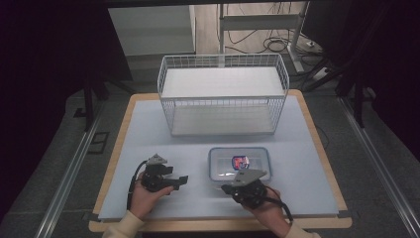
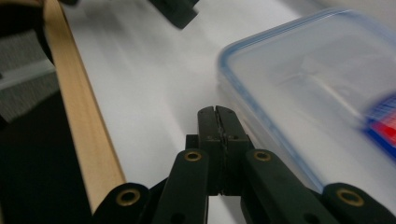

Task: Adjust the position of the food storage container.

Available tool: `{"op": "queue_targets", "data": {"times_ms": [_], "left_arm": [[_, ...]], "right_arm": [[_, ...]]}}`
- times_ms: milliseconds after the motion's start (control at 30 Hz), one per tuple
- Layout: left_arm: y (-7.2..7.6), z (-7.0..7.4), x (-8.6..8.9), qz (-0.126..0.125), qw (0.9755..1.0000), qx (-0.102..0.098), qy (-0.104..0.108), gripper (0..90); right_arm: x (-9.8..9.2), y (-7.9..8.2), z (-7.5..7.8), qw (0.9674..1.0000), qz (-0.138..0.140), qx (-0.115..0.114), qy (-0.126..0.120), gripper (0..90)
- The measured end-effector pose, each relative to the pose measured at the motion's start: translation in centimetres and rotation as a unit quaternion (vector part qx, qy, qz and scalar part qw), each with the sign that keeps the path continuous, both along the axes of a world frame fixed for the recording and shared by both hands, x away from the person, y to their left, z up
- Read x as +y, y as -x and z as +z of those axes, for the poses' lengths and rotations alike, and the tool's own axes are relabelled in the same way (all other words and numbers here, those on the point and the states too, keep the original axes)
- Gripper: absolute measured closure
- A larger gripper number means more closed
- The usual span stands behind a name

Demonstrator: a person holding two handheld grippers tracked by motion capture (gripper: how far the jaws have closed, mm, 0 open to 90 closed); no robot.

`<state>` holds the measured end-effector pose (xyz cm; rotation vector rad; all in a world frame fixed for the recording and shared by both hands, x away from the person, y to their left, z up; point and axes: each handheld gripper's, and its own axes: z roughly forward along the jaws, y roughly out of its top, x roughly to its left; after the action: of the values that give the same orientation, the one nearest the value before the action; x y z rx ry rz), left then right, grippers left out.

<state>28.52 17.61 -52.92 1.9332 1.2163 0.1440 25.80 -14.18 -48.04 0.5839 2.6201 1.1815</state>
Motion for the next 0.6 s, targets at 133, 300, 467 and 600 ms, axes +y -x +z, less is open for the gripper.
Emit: {"op": "queue_targets", "data": {"times_ms": [133, 300, 467, 600], "left_arm": [[0.0, 0.1, 0.1, 0.003, 1.0000, 0.000, 0.002, 21.2], [0.0, 0.1, 0.1, 0.003, 1.0000, -0.001, 0.000, 21.2], [-0.1, 0.0, 0.1, 0.003, 1.0000, 0.001, -0.001, 21.0], [-0.1, 0.0, 0.1, 0.004, 1.0000, 0.000, -0.001, 21.0]], "right_arm": [[-3.7, -0.2, 1.6, 0.9990, -0.034, -0.002, -0.027, 89.9], [-8.5, -1.8, 2.6, 0.9937, -0.098, -0.006, -0.053, 89.9], [-13.2, -4.4, 1.5, 0.9820, -0.179, 0.004, -0.062, 89.9], [-15.4, -5.8, -0.2, 0.9736, -0.218, 0.035, -0.057, 90.0]]}}
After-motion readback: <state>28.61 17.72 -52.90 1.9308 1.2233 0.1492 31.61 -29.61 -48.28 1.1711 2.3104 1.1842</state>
